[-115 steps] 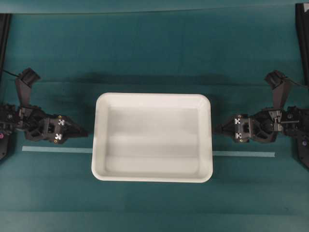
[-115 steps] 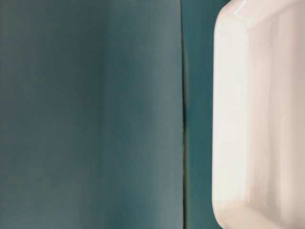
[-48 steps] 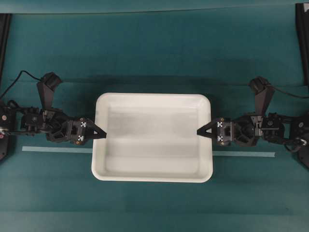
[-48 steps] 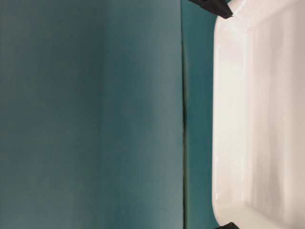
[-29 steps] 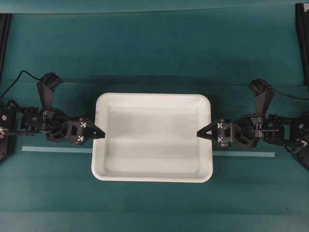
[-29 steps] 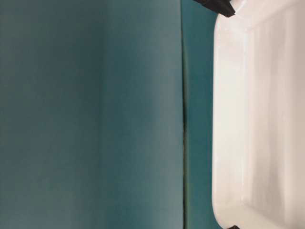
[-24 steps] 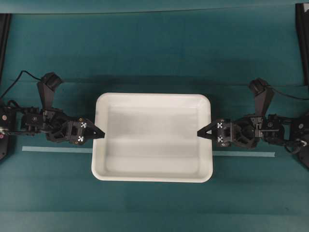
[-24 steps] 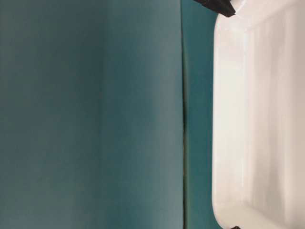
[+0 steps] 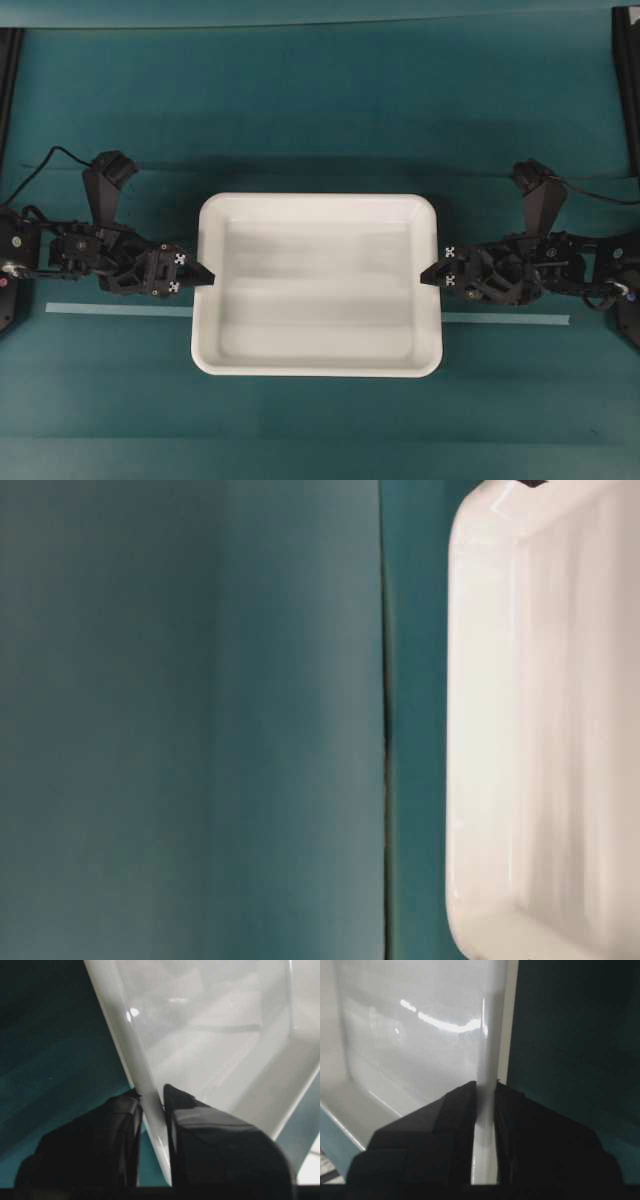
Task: Lift the white case with both hands.
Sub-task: 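Lower both grippers onto the rims and close them on the tray walls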
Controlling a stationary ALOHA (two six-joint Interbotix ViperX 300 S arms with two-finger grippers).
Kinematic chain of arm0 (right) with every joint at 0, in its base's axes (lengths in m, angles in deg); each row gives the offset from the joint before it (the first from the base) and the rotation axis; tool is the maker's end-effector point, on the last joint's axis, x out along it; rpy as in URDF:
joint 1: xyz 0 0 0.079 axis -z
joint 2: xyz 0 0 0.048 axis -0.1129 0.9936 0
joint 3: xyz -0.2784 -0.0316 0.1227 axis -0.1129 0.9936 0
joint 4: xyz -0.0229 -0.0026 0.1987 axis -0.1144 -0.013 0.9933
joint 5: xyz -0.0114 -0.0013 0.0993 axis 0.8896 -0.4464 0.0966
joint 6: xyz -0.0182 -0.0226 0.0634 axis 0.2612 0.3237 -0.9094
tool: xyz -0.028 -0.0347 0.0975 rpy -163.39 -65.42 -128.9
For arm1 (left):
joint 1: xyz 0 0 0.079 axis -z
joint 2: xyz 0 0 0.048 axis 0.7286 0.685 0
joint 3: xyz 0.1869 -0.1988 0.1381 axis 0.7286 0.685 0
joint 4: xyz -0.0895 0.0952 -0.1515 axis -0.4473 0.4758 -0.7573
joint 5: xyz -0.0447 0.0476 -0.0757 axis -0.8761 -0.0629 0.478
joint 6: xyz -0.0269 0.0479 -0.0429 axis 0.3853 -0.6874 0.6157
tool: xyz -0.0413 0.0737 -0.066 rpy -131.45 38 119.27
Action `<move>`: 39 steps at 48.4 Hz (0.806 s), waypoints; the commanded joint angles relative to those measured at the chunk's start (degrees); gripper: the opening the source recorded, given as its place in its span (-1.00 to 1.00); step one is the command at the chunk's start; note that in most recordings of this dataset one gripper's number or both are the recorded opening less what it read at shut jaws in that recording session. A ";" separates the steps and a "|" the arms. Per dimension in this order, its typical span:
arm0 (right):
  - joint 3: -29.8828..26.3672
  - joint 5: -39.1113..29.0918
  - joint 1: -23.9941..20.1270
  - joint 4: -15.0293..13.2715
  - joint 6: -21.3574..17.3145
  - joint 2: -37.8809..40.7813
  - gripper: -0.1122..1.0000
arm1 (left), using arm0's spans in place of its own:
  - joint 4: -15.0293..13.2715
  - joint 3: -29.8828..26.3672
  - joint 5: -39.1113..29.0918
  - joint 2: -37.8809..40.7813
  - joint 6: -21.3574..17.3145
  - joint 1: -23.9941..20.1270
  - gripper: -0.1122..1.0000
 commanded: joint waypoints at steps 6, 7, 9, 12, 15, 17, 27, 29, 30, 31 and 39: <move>-0.97 -0.97 0.26 0.09 0.09 1.58 -0.61 | 0.18 -0.79 -0.79 1.14 -0.26 0.18 -0.62; -0.97 -0.97 0.26 0.09 0.09 1.58 -0.61 | 0.18 -0.79 -0.70 1.14 -0.26 0.18 -0.62; -1.05 -0.97 0.26 0.09 0.09 1.58 -0.61 | 0.18 -0.79 -0.70 1.14 -0.26 0.18 -0.62; -1.05 -1.05 0.26 0.09 0.09 1.67 -0.61 | 0.18 -0.79 -0.79 1.14 -0.26 0.18 -0.62; -1.14 -1.05 0.26 0.09 0.09 1.67 -0.61 | 0.18 -0.79 -0.79 1.14 -0.26 0.18 -0.62; -1.14 -1.05 0.26 0.09 0.00 1.67 -0.61 | 0.18 -0.79 -0.79 1.14 -0.26 0.18 -0.62; -2.02 -1.05 0.62 0.09 -0.09 -0.88 -0.61 | 0.18 -1.67 -1.32 -1.23 0.18 0.18 -0.62; -2.29 -1.14 0.79 0.09 -0.18 -1.58 -0.61 | 0.18 -1.93 -1.67 -2.11 0.18 0.18 -0.62; -2.46 -1.32 0.88 0.09 -0.26 -2.20 -0.61 | 0.18 -2.02 -1.93 -2.64 0.26 0.18 -0.62; -2.46 -1.49 0.88 0.09 -0.26 -2.64 -0.61 | 0.09 -2.29 -2.29 -3.08 0.26 0.09 -0.62; -3.43 -5.19 1.14 0.18 -1.76 -5.89 -0.61 | 0.18 -4.66 -6.77 -6.24 1.05 0.26 -0.62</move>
